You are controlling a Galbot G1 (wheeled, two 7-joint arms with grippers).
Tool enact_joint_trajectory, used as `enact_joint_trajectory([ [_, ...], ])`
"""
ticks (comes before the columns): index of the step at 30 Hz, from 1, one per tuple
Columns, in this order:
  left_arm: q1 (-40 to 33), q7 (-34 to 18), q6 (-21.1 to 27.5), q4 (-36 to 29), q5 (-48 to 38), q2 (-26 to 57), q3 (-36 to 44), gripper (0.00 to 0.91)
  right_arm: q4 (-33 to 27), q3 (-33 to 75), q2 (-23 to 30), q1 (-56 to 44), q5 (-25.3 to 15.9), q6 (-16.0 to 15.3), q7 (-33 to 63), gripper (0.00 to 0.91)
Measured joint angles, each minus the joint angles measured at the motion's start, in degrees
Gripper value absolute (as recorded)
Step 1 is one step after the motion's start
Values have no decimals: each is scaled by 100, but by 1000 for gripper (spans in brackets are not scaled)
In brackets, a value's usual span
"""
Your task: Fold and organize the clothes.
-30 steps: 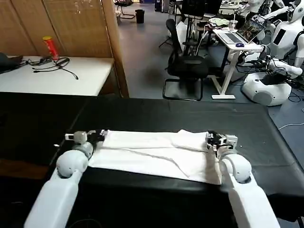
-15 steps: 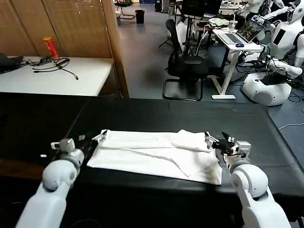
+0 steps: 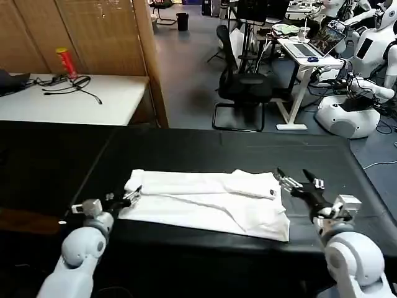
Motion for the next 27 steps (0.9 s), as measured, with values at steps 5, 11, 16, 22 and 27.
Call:
enact_joint_trajectory([
  [5,82,3,-41,10,109,-107,-5,575,70,185,-25,-6,28,8,6,878],
  [11,145,1,-69,28,263,-224,-2,0,117,321,-70,32,27,21,-24,878],
  [16,167,-4,-68,53,481,-319,1,0,144,383,-101,98,26,21,-51,878],
  [22,66,78,-52,91,892,-282,57,0,159,457,-117,147,37,12,-64,878],
  [27,-4,176,-218,82,1604,-52,59,0,161,554,-124,149,87,10,-54,878],
])
